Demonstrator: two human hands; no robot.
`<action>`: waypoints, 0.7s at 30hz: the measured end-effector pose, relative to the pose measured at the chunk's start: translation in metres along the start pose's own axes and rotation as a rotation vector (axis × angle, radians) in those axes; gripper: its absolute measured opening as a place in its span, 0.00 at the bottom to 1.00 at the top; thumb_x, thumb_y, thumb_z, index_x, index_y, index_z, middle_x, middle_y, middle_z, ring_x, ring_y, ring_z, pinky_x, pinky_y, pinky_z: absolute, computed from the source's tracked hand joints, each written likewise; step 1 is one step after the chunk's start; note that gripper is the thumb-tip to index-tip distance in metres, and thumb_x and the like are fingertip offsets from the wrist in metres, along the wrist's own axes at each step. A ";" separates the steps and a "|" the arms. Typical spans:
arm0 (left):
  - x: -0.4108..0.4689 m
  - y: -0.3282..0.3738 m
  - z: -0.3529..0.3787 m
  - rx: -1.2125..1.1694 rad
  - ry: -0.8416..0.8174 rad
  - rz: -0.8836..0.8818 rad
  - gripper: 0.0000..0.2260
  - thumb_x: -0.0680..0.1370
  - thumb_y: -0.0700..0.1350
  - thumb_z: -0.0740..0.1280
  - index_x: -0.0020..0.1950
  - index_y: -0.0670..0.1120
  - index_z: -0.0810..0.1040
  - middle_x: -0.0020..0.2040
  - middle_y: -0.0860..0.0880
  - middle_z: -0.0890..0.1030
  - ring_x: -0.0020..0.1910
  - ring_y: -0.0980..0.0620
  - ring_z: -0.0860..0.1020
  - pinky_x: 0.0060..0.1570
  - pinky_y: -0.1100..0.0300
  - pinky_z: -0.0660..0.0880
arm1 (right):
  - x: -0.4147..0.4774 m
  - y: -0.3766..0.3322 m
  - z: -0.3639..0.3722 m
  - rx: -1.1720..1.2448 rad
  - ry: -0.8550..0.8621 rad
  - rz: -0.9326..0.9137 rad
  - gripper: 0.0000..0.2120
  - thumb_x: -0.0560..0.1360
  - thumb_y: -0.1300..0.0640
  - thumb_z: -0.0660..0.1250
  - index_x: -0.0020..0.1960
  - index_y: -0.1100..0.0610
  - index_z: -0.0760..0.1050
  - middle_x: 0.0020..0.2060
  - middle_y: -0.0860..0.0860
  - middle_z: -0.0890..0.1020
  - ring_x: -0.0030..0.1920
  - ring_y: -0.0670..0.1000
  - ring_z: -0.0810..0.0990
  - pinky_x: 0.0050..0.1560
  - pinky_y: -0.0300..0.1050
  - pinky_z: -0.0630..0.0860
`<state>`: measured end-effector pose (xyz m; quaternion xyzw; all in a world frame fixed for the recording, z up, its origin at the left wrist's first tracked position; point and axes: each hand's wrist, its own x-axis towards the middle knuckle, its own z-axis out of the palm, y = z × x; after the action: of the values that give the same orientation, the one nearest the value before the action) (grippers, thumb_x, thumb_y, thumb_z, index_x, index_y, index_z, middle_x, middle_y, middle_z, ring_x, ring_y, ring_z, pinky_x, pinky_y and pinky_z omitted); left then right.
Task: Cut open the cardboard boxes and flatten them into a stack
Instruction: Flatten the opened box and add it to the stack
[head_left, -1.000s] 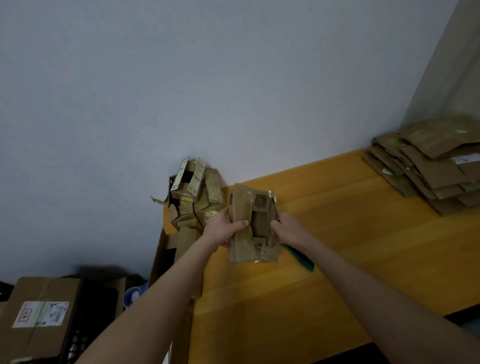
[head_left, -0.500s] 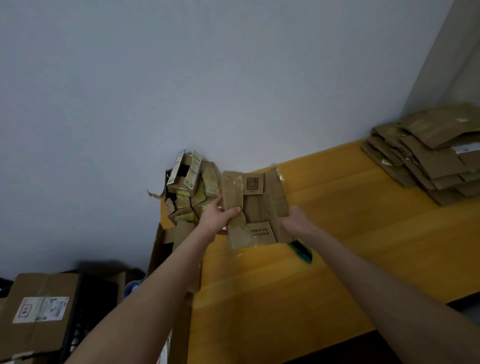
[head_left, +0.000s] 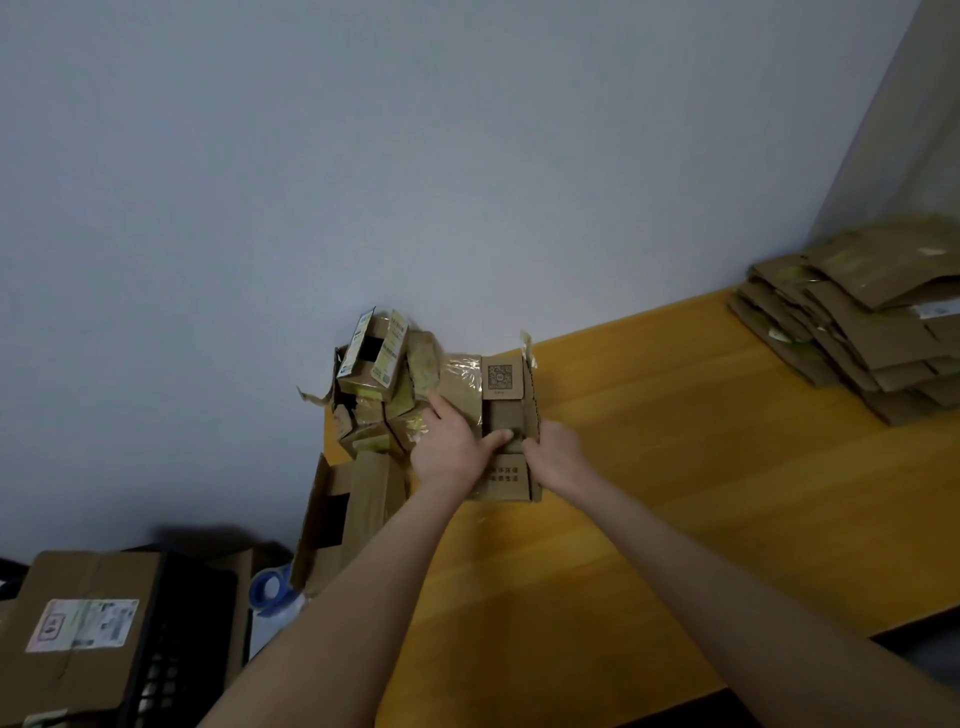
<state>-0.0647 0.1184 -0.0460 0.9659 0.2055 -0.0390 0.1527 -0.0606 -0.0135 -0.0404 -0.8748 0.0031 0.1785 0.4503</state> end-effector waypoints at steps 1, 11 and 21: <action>0.001 -0.001 0.000 0.047 -0.008 -0.034 0.55 0.68 0.67 0.71 0.78 0.39 0.44 0.71 0.40 0.64 0.60 0.40 0.76 0.45 0.50 0.76 | 0.000 0.001 0.002 0.013 -0.007 -0.010 0.06 0.79 0.63 0.57 0.49 0.58 0.72 0.43 0.52 0.75 0.42 0.51 0.74 0.30 0.36 0.67; -0.002 -0.005 -0.007 0.059 0.074 0.074 0.12 0.82 0.46 0.57 0.53 0.41 0.76 0.51 0.42 0.80 0.47 0.43 0.80 0.36 0.55 0.71 | 0.001 0.011 -0.010 0.140 0.048 0.006 0.06 0.78 0.66 0.59 0.50 0.60 0.74 0.42 0.51 0.76 0.43 0.51 0.76 0.34 0.39 0.70; 0.004 -0.014 -0.013 -0.349 -0.002 0.025 0.11 0.82 0.44 0.60 0.50 0.39 0.77 0.48 0.40 0.81 0.48 0.43 0.79 0.46 0.51 0.76 | 0.006 0.028 -0.024 0.246 0.112 0.109 0.08 0.78 0.67 0.58 0.49 0.63 0.76 0.43 0.56 0.79 0.42 0.53 0.76 0.50 0.55 0.78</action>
<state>-0.0662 0.1360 -0.0384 0.9271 0.1970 -0.0017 0.3187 -0.0520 -0.0484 -0.0517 -0.8201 0.0976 0.1520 0.5429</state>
